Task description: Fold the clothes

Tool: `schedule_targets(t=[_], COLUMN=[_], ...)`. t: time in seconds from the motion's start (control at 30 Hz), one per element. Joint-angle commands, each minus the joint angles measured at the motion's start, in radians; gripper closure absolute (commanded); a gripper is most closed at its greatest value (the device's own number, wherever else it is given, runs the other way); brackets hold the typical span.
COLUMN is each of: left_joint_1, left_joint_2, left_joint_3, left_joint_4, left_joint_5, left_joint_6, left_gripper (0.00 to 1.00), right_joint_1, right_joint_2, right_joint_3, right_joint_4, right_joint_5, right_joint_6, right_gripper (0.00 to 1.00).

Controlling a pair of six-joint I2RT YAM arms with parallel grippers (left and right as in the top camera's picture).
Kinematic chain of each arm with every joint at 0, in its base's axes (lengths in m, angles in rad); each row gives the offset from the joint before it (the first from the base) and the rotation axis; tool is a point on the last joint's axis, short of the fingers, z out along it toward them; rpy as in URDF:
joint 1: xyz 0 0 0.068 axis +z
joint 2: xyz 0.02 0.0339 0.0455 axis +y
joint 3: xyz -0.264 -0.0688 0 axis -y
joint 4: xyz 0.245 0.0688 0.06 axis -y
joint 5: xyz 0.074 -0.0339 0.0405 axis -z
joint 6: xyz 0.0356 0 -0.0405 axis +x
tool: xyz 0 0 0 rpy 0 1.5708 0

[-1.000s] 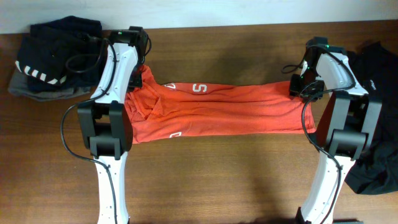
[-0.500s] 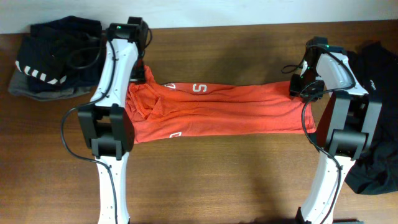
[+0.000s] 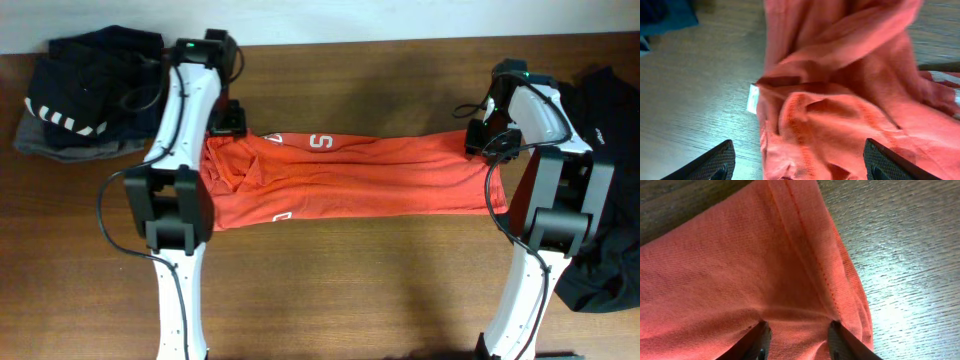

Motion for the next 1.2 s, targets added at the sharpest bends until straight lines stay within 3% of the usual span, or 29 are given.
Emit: schedule_targets(t=[0.0,0.33,0.6,0.87,1.17], left_joint_1=[0.043,0.053,0.056,0.070,0.126], left_joint_2=[0.026,0.091,0.091,0.091,0.091], left_joint_3=[0.013,0.013,0.014,0.061,0.079], left_joint_4=[-0.004,0.011,0.010,-0.100,-0.121], left_joint_5=[0.127,0.165,0.106,-0.133,-0.152], left_joint_6=[-0.016,-0.013,-0.013,-0.075,-0.075], left_gripper=[0.21,0.41,0.84,0.86,0.85], right_joint_1=[-0.008,-0.008,-0.008,-0.008,-0.008], right_joint_2=[0.031,0.031,0.031,0.031,0.031], right_joint_3=[-0.033,-0.033,-0.033,-0.033,-0.033], right_joint_4=[0.018,0.018,0.017,0.018,0.018], right_joint_5=[-0.015,-0.015,-0.015,-0.014,-0.014], right_joint_6=[0.008,0.008,0.008,0.008,0.008], right_gripper=[0.57,0.57,0.57,0.57,0.57])
